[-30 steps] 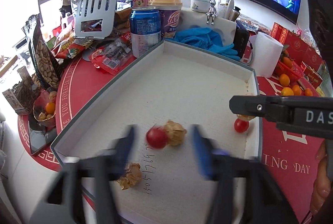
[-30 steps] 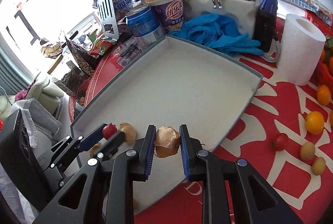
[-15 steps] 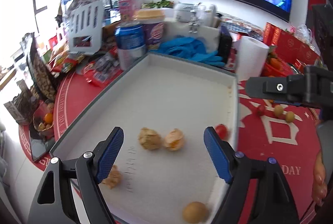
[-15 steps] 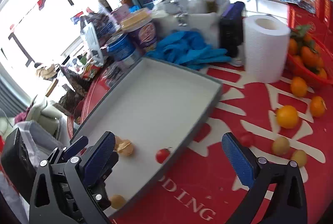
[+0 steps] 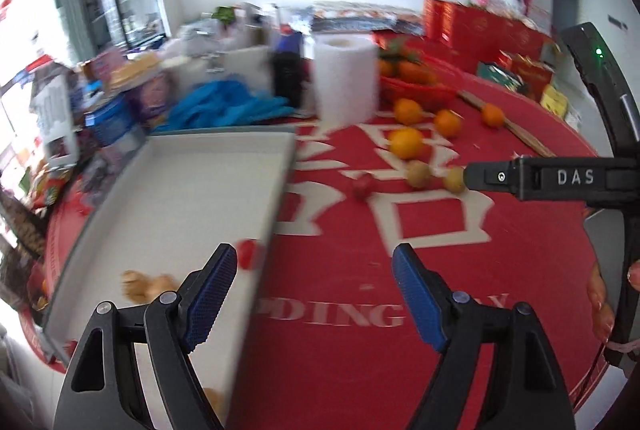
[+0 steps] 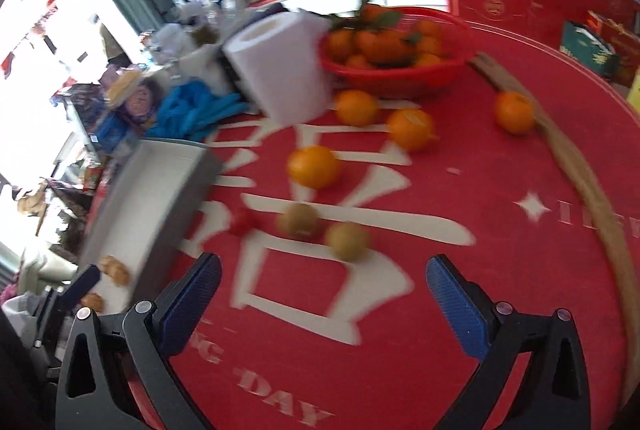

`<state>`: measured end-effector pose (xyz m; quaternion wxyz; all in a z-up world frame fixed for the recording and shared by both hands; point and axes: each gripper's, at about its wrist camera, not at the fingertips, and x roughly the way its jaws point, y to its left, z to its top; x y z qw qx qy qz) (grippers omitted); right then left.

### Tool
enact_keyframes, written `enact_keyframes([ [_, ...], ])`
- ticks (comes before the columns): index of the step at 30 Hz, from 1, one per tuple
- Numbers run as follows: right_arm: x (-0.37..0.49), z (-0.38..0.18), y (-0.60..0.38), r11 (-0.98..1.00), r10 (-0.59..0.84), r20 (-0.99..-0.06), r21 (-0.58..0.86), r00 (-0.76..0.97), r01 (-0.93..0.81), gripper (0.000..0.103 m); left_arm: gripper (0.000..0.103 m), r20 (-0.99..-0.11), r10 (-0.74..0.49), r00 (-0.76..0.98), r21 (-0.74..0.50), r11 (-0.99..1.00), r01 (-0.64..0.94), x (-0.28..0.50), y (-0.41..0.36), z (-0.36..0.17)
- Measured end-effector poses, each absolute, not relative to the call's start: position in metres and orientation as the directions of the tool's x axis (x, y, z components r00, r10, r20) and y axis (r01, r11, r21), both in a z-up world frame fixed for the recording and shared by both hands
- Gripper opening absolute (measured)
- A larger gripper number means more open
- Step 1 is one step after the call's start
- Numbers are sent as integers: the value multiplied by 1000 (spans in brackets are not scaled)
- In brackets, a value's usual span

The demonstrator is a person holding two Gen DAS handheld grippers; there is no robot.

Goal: Organize fruits
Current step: 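Move both tools back over the remaining fruits on the table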

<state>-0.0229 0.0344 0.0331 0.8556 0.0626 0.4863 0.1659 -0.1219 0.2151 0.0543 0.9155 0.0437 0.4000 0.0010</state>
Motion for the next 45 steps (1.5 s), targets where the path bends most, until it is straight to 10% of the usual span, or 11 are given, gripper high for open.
enact_keyframes([
  [14,-36,1,-10,987,82,-839,-4,538,-158,103,84,-801,46,597,65,998,11,-87,170,11],
  [19,-24,-1,-7,989,86,-818,-1,568,-151,103,103,-816,37,577,17,999,-40,-72,178,5],
  [45,-25,-1,-6,988,88,-813,-1,575,-152,103,103,-818,26,575,-2,999,-48,-67,181,4],
])
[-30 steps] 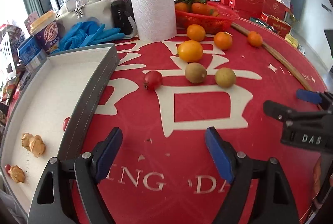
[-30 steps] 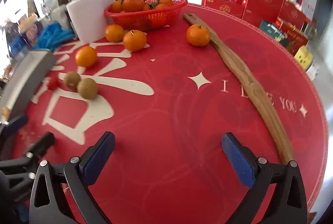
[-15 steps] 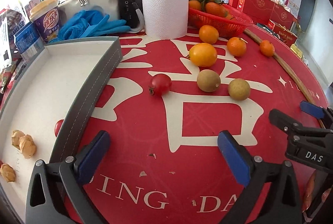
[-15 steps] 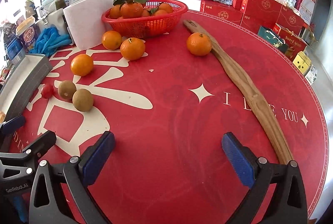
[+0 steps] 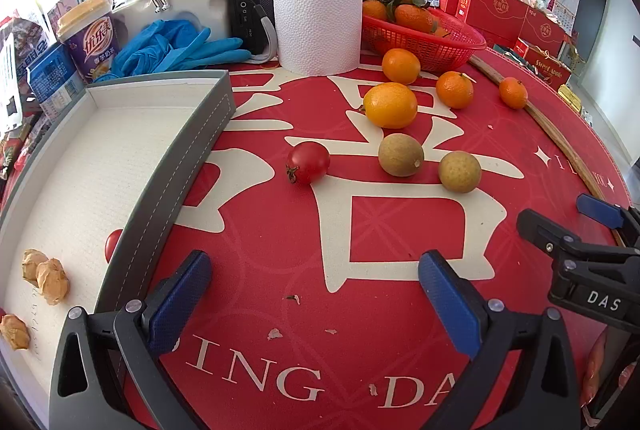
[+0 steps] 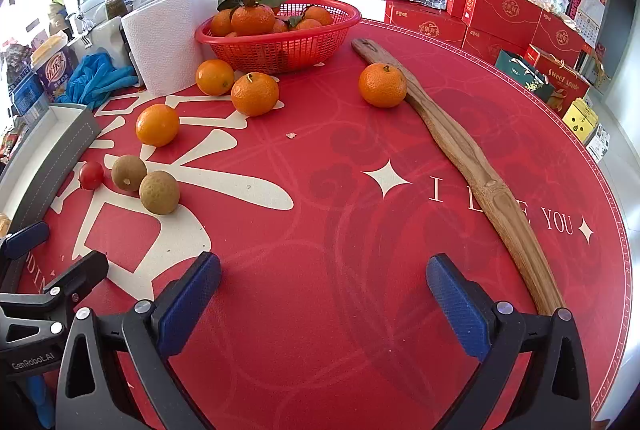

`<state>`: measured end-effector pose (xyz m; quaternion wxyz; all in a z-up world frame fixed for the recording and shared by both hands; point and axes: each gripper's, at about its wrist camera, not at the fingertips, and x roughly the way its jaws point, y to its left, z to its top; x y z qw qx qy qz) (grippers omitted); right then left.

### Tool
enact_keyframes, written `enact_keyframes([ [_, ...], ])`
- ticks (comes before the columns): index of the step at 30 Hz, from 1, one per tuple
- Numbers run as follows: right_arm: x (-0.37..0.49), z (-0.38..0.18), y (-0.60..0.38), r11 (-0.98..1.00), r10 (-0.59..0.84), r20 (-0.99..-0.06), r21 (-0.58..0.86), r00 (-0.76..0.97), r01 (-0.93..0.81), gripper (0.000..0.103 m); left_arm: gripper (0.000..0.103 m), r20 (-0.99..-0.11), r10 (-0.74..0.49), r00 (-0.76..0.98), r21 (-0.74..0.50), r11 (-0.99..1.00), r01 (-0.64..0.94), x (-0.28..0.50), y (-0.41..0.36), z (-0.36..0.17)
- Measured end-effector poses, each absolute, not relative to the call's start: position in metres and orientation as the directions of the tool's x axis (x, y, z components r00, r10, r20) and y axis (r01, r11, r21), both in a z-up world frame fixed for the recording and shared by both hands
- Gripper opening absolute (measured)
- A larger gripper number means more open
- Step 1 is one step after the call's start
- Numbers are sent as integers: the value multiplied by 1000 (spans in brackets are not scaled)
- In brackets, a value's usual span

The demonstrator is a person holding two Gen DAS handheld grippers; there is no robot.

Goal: Organize fruits
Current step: 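Move both tools back over the remaining fruits on the table, then grasp a cherry tomato with the left tool while the right grasps a brown round fruit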

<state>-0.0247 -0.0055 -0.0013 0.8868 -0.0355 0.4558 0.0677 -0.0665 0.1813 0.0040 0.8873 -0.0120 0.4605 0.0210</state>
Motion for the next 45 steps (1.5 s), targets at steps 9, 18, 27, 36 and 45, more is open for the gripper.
enact_keyframes([
  [9,-25,-1,-6,988,88,-813,-1,575,-153,103,103,-817,26,576,-2,999,-48,-67,181,4],
  [18,-25,-1,-6,988,88,-813,-1,575,-153,103,103,-817,26,576,-2,999,-48,-67,181,4],
  [27,-25,-1,-6,988,88,-813,-1,575,-153,103,103,-817,12,576,-1,1000,-23,-55,186,4],
  [36,-25,-1,-6,988,88,-813,-1,575,-154,103,94,-810,28,585,33,999,-1,-46,175,9],
  [45,-25,-1,-6,988,88,-813,-1,575,-154,103,84,-811,14,585,-1,1000,-25,-17,189,9],
])
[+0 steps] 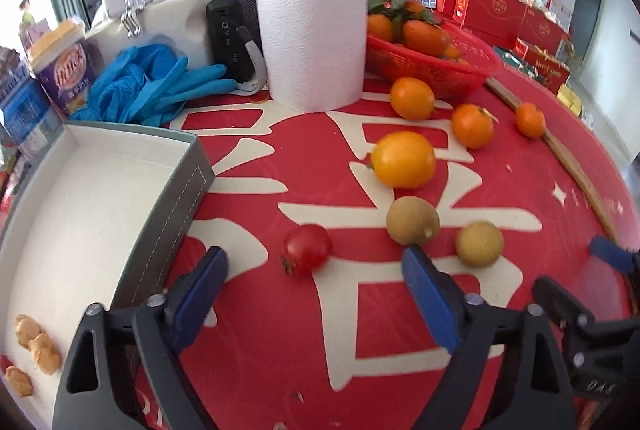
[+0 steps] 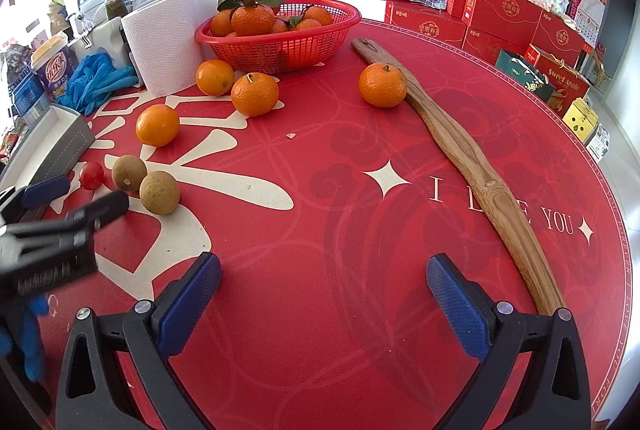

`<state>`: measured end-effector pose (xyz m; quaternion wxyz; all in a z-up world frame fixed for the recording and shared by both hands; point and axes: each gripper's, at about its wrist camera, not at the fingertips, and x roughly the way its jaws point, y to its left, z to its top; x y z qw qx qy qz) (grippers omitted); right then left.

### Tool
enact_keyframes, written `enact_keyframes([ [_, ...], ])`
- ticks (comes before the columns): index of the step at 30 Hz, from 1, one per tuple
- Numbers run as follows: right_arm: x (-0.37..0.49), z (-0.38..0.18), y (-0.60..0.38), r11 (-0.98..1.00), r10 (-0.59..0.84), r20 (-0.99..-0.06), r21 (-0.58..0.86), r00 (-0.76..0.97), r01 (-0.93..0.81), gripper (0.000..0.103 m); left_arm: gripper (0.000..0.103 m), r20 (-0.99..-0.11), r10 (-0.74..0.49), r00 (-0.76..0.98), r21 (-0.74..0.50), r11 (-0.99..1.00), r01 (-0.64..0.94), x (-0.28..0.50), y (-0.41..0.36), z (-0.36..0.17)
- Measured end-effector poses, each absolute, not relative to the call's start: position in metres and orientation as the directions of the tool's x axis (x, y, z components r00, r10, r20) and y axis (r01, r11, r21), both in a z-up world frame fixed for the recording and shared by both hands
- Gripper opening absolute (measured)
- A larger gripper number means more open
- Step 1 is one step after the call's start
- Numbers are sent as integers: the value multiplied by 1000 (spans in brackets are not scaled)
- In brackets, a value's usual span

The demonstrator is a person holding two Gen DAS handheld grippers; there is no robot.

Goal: Organize fruits
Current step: 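Grasp a cherry tomato with the left tool while the right grasps a brown round fruit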

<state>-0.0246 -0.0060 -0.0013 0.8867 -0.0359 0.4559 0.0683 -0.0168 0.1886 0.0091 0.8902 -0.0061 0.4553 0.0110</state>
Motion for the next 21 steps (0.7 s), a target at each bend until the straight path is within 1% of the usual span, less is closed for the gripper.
enact_keyframes([
  [1,-25,-1,-6,988,88,-813,-1,575,-154,103,79,-808,19,589,4,1000,-27,-16,190,10],
  [2,-25,-1,-6,988,88,-813,-1,575,-154,103,75,-807,15,591,2,1000,-23,-15,190,11],
  [4,-25,-1,-6,988,88,-813,-2,575,-154,103,58,-805,9,593,4,1000,-10,-15,189,13],
  [5,-25,-1,-6,988,88,-813,-2,575,-154,103,52,-804,4,595,5,1000,-1,-16,188,14],
  [7,-25,-1,-6,988,88,-813,-2,575,-154,103,24,-802,-3,597,12,1000,21,-17,184,15],
  [17,-25,-1,-6,988,89,-814,-3,574,-156,103,24,-791,23,611,47,999,23,-48,184,15],
  [21,-24,-1,6,975,127,-816,-1,564,-221,103,24,-783,44,620,62,998,8,-65,186,14],
])
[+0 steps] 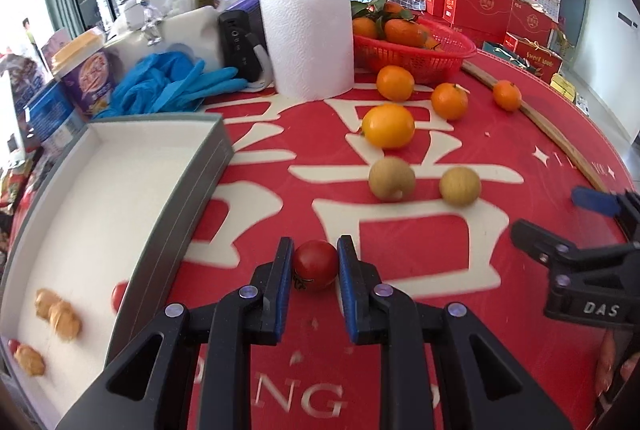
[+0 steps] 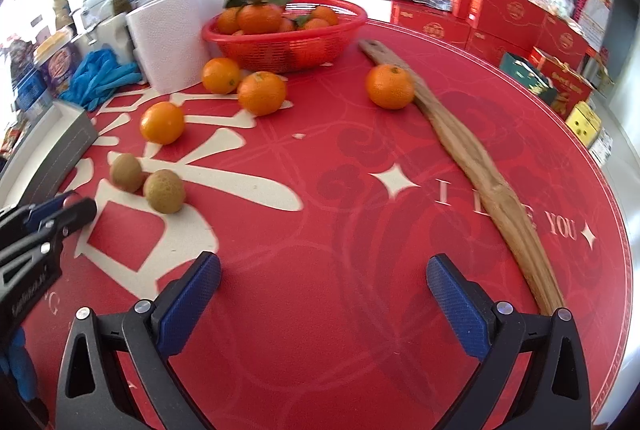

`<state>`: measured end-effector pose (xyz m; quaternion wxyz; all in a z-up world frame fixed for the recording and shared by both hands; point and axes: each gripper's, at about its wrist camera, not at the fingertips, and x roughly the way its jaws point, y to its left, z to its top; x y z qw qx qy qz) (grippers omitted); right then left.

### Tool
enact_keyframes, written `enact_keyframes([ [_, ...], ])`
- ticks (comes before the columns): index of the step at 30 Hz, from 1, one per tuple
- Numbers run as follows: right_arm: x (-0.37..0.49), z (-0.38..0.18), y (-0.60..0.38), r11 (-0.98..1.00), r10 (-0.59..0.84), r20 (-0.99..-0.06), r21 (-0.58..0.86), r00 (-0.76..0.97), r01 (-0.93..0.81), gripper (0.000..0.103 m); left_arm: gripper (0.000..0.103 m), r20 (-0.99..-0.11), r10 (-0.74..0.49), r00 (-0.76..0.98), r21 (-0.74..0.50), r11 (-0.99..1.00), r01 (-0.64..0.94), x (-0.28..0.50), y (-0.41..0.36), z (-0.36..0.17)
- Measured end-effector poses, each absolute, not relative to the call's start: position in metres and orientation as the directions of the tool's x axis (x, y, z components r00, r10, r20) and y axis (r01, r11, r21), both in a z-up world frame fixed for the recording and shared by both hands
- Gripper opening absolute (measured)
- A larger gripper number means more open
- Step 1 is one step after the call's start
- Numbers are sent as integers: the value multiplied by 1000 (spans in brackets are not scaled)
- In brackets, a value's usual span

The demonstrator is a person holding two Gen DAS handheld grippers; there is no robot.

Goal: Organize fruits
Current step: 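Grasp a cherry tomato with the left tool while the right grasps a brown round fruit, then carry both fruits over the white tray and open both tools to drop them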

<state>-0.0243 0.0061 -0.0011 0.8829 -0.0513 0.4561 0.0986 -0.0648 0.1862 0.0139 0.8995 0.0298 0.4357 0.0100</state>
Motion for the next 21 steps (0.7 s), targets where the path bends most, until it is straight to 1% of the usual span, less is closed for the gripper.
enact_keyframes([
  [3,-22,-1,27,955,173,-816,2,551,-297,103,24,-780,51,623,63,998,-2,-74,188,14],
  [6,-16,0,51,931,229,-811,20,538,-365,103,24,-784,41,620,39,999,-16,-78,193,14],
  [8,-11,-1,63,923,237,-810,14,536,-385,103,24,-787,31,616,19,999,-26,-80,197,14],
  [9,-11,0,67,922,232,-807,5,543,-388,97,24,-789,29,614,13,999,-30,-82,199,14],
  [10,-11,2,70,919,233,-800,-5,553,-395,84,24,-791,25,611,6,999,-33,-83,201,14],
  [11,-10,3,73,917,238,-795,-6,557,-400,77,24,-792,22,610,2,999,-34,-85,202,14],
  [12,-11,5,74,914,244,-792,-5,559,-405,59,24,-793,15,609,-6,999,-33,-87,203,14],
  [13,-11,6,75,913,246,-793,-3,558,-408,37,24,-793,7,609,-17,999,-33,-89,205,15],
  [14,-10,7,73,915,251,-797,10,550,-403,27,24,-791,3,612,-22,999,-34,-92,206,17],
  [16,-8,8,63,915,304,-797,91,522,-393,28,24,-779,-13,627,-40,999,-30,-97,209,24],
  [19,-5,8,41,893,417,-789,262,451,-367,28,24,-752,-19,659,-46,999,-24,-105,212,37],
  [21,-4,10,28,880,460,-782,335,421,-338,28,24,-737,-24,675,-52,998,-21,-108,214,45],
])
